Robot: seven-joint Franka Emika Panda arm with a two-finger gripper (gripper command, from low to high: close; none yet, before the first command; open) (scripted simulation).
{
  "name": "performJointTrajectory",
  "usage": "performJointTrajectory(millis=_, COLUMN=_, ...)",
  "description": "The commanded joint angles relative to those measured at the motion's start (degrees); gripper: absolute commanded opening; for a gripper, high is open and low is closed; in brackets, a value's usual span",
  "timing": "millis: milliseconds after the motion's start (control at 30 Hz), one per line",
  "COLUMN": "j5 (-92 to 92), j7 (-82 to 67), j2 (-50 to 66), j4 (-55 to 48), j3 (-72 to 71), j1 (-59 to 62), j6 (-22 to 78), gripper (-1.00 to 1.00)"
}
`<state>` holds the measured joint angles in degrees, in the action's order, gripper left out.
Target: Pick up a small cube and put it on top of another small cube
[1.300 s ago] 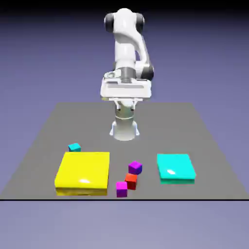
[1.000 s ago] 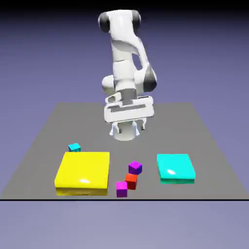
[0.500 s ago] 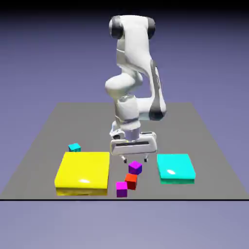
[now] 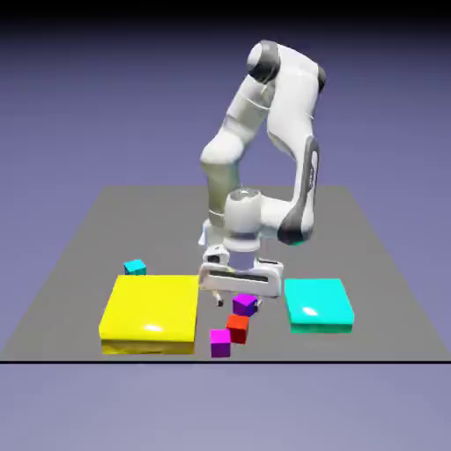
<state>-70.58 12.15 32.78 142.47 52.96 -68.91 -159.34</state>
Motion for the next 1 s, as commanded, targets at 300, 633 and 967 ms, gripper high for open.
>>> performJointTrajectory(millis=300, j5=-4.01, j7=-2.96, j2=2.42, j4=-1.64, j3=-3.07, j1=2.67, j6=-0.1, gripper=-1.0)
performJointTrajectory(millis=633, j5=16.12, j7=-2.16, j2=-7.62, j4=0.53, j3=3.85, j1=6.22, j6=2.33, gripper=-1.0)
performJointTrajectory(millis=967, j5=33.06, j7=-26.64, j2=-16.15, j4=2.14, j3=5.95, j1=16.14, j6=6.68, gripper=-1.0)
